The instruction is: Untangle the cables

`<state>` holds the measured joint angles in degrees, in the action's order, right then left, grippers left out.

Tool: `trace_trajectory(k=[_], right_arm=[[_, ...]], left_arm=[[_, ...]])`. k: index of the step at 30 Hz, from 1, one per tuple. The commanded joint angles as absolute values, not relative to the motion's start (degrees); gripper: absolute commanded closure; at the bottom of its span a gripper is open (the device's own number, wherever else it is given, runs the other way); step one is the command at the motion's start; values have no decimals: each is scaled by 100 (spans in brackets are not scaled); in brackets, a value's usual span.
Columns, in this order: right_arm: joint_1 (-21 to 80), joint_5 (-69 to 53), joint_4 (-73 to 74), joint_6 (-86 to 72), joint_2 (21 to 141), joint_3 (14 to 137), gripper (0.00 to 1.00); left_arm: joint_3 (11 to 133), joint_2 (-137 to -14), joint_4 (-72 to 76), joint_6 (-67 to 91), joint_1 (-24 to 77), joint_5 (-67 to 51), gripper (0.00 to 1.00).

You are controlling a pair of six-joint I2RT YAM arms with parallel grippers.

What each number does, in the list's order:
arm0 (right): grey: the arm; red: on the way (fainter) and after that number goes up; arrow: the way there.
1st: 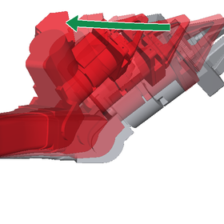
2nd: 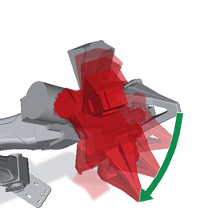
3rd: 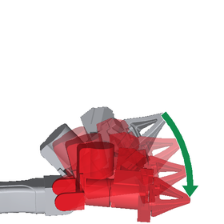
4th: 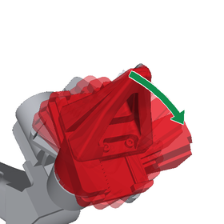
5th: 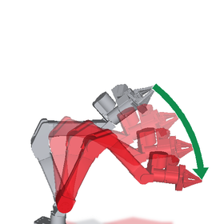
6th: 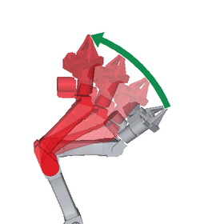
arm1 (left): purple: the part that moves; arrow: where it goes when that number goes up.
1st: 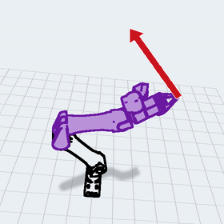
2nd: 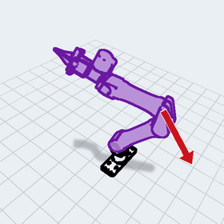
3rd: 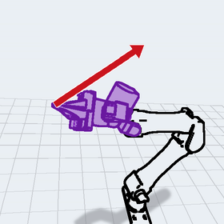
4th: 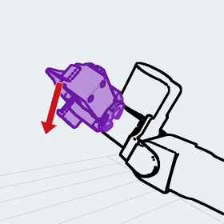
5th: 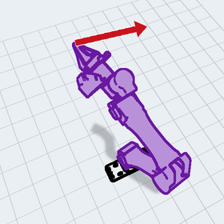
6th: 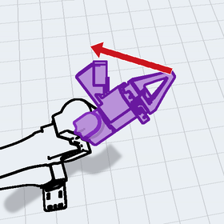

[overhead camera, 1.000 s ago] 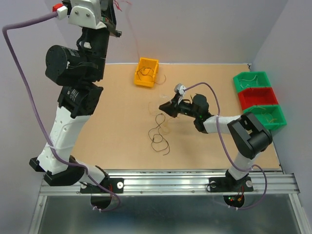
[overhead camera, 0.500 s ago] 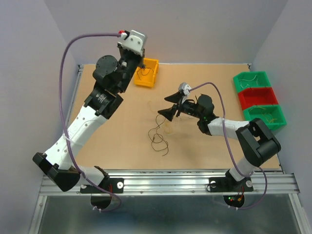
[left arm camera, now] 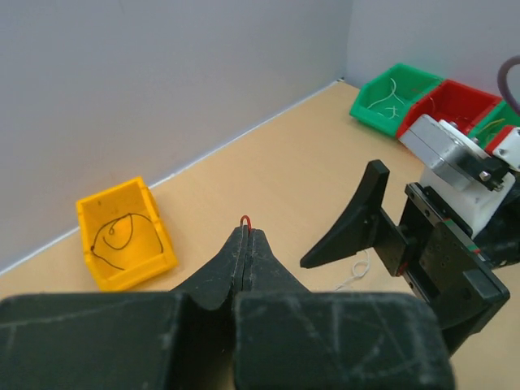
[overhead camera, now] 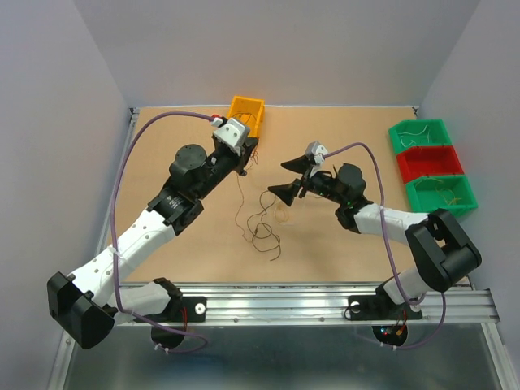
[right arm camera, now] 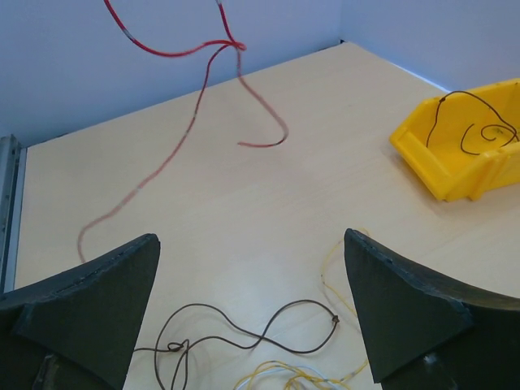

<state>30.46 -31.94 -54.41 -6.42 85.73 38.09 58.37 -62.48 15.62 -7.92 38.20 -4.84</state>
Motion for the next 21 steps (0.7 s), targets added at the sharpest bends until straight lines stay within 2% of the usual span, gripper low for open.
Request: trace_trajectory(k=[1, 11, 18, 21], right_arm=[[3085, -3234, -5678, -633, 8569, 3867, 0], [3129, -3542, -6504, -1019, 9149, 4201, 0], [3638, -2051, -7117, -396, 9342, 4307, 0], [3656, -1873, -7601, -378, 9571, 4359, 0]], left_arm=[[5722, -6064, 2005, -554, 3850, -966, 100], [5748, -6082, 1688, -404, 3850, -1441, 100], [6002, -6415, 1284, -325, 3850, -1722, 100], [6099, -6556, 1187, -290, 3858, -1828, 100]])
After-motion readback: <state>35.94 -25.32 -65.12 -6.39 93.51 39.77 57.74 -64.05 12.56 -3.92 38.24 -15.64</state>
